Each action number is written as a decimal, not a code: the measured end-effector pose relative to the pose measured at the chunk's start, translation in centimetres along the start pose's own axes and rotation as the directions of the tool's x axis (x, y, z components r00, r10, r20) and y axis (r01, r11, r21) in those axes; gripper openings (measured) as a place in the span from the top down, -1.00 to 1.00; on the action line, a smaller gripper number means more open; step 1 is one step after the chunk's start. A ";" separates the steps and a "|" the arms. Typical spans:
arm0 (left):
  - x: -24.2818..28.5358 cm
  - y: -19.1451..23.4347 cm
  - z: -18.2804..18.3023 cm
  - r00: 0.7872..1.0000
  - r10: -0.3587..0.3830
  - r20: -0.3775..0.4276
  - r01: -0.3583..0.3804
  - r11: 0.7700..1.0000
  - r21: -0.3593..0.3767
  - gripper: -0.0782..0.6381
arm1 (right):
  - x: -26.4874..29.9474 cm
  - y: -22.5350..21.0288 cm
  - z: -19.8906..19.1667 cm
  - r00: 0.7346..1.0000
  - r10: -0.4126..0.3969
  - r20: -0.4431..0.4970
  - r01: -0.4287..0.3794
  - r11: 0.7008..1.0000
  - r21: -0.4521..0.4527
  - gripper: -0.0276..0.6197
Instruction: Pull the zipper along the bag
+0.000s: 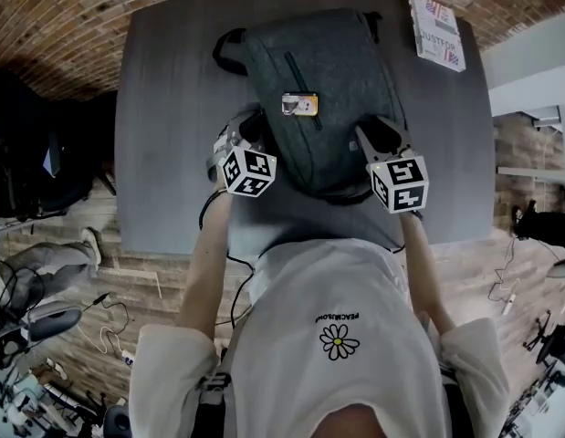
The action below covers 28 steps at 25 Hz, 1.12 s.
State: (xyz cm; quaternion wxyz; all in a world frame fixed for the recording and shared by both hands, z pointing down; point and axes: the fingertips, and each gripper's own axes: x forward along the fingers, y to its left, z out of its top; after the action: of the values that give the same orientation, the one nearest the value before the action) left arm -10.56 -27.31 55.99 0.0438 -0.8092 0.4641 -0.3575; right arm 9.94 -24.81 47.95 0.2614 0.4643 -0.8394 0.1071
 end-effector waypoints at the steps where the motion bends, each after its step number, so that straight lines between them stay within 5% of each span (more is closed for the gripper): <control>1: 0.1 0.1 -0.1 1.000 0.005 0.001 -0.005 1.000 -0.006 0.68 | 0.0 0.0 0.0 1.000 -0.001 0.001 0.001 1.000 0.000 0.49; 6: 0.9 0.6 -0.2 1.000 0.024 -0.006 -0.024 0.999 0.044 0.68 | 0.0 0.0 0.0 1.000 0.003 0.000 -0.003 1.000 0.002 0.49; 12: 1.2 0.4 -0.2 1.000 0.009 0.010 -0.011 0.980 0.198 0.69 | -0.1 0.0 -0.1 1.000 0.003 0.004 -0.003 1.000 0.002 0.50; 22: 1.0 0.1 -0.1 0.997 -0.065 0.033 0.054 0.968 0.246 0.71 | -0.3 0.1 -0.2 1.000 0.001 0.008 -0.001 1.000 0.004 0.50; 28: 1.0 -0.3 -0.1 0.996 -0.090 0.021 0.074 0.909 0.411 0.76 | -0.3 0.1 -0.3 1.000 0.000 0.009 0.000 1.000 0.003 0.50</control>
State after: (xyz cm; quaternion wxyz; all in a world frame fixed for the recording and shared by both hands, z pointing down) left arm -10.10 -27.91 56.69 0.2065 -0.8077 0.3435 -0.4325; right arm 10.06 -24.37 48.07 0.2569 0.4650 -0.8405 0.1066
